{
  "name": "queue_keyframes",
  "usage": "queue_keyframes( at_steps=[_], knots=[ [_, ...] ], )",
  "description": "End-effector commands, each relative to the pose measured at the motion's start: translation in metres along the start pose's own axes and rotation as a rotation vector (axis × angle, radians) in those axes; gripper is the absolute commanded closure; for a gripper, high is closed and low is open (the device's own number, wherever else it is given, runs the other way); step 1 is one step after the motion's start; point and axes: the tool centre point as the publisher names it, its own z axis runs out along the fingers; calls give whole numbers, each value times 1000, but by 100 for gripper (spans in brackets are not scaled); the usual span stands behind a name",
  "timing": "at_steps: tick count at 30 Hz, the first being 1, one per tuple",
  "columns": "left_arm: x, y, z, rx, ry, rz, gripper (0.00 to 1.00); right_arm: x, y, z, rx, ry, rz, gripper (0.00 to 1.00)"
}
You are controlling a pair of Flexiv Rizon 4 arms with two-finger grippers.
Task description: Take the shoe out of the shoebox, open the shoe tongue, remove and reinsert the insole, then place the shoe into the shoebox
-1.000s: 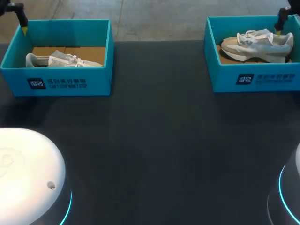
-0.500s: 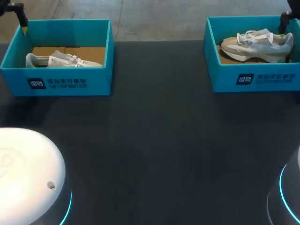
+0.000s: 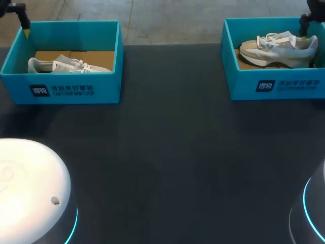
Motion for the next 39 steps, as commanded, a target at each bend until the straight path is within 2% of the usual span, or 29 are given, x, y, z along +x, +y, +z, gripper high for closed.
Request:
queue_keyframes(
  at_steps=[1, 4, 14, 19, 33, 39],
  knots=[
    [0, -1, 0, -3, 2, 0, 0, 0, 10, 9, 10, 3, 3, 16],
    [0, -1, 0, -3, 2, 0, 0, -1, 14, 14, 15, -3, 2, 21],
    [0, -1, 0, -3, 2, 0, 0, -2, 20, 28, 37, -14, 5, 20],
    [0, -1, 0, -3, 2, 0, 0, -3, 21, 34, 46, -15, 7, 32],
    [0, -1, 0, -3, 2, 0, 0, -5, 19, 48, 77, -26, 13, 45],
    [0, -1, 0, -3, 2, 0, 0, -5, 18, 54, 92, -27, 18, 43]
  ],
)
